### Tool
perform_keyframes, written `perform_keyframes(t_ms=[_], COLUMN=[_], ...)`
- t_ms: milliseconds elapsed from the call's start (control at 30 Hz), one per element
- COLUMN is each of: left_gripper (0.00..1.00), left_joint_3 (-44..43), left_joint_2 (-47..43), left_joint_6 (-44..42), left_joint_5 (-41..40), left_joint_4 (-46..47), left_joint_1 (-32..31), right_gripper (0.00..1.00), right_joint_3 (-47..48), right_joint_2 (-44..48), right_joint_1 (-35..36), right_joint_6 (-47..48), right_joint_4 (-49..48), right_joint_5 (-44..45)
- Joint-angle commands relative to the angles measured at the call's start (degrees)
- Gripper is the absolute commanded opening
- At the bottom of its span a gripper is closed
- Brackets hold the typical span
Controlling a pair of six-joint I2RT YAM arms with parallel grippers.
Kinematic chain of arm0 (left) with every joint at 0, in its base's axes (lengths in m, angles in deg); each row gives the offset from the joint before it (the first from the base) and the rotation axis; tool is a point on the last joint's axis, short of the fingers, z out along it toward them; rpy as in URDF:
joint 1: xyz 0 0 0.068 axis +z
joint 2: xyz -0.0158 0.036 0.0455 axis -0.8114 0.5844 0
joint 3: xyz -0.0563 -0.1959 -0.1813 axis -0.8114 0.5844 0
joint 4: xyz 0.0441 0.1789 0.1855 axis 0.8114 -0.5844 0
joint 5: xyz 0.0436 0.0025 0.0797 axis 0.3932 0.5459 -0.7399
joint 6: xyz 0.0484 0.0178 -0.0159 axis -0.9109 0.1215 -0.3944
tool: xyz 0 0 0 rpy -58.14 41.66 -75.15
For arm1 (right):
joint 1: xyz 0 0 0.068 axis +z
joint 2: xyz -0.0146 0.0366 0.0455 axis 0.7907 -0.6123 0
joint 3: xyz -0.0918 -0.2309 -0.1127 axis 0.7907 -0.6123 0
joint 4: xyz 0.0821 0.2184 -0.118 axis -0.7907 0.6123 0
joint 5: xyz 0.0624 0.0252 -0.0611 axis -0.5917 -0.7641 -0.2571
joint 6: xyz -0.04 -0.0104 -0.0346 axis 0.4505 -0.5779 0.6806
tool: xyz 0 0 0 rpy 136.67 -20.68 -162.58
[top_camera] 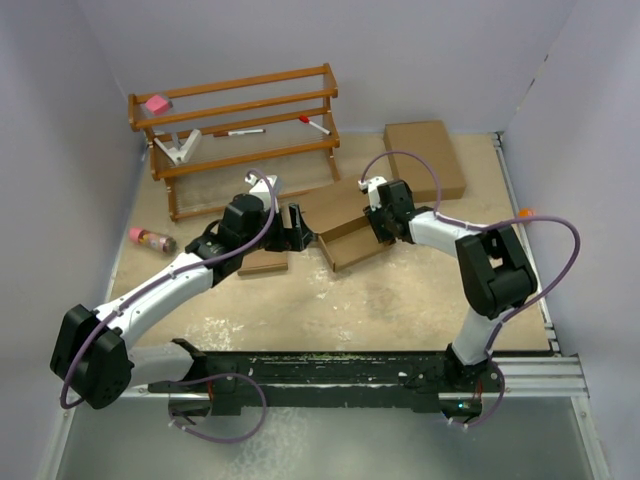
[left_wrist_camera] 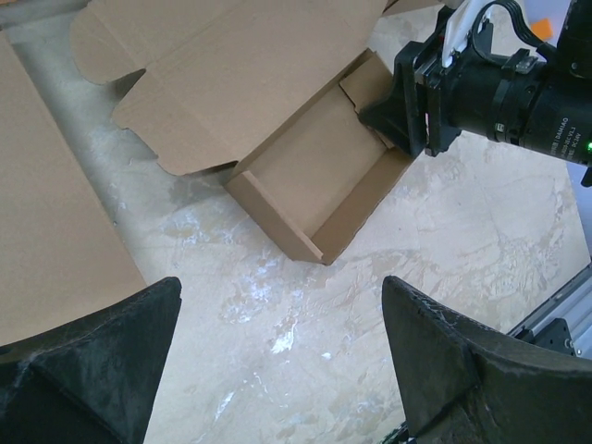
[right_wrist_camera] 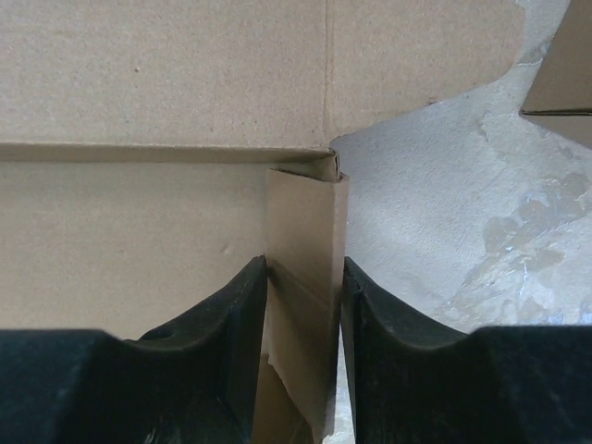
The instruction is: Fold the paper box
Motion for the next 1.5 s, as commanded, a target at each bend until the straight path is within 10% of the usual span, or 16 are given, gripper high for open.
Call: perform_keyframes(t_ms=[0,533,700,1033,1167,1467], left_gripper=[0.92,0.92,0.92,0.92,0.92,0.92], left_joint_3=[0.15,0.47,1.21,1.83,2.26,2.73], left_joint_2=[-0.39,0.11,-0.08,-0.67,-1.01,-0.18], left_joint_6=[-0.06,0.20,0.41,0.60,0.85,1.96], left_joint_5=[1.43,2.24,2.56,2.91,2.85,3.63], left_joint_4=[3.39,4.57,5.62,6.08,6.21,8.23], left_joint_1=[0.36,0.36,0.36,0.36,0.38,0.89], right_gripper=[0.40,0.36,0.00,0.00,0.22,0.30], right_joint_3=[1.86,2.85,3.37,3.89,3.56,3.48], right_joint_2=[3.39,-0.30,-2.42,-2.17,-0.80,0.75], right_joint_1=[0.30,-0.06,-0.04,-0.04,-0.04,-0.07], right_joint_6=[1.15,5.12,5.84,7.42,7.97,8.28], right_joint_4=[0.72,2.19,2.38,4.06,4.48,4.28], right_joint_5=[-0.57,3.41,7.80,6.99,4.59,3.17])
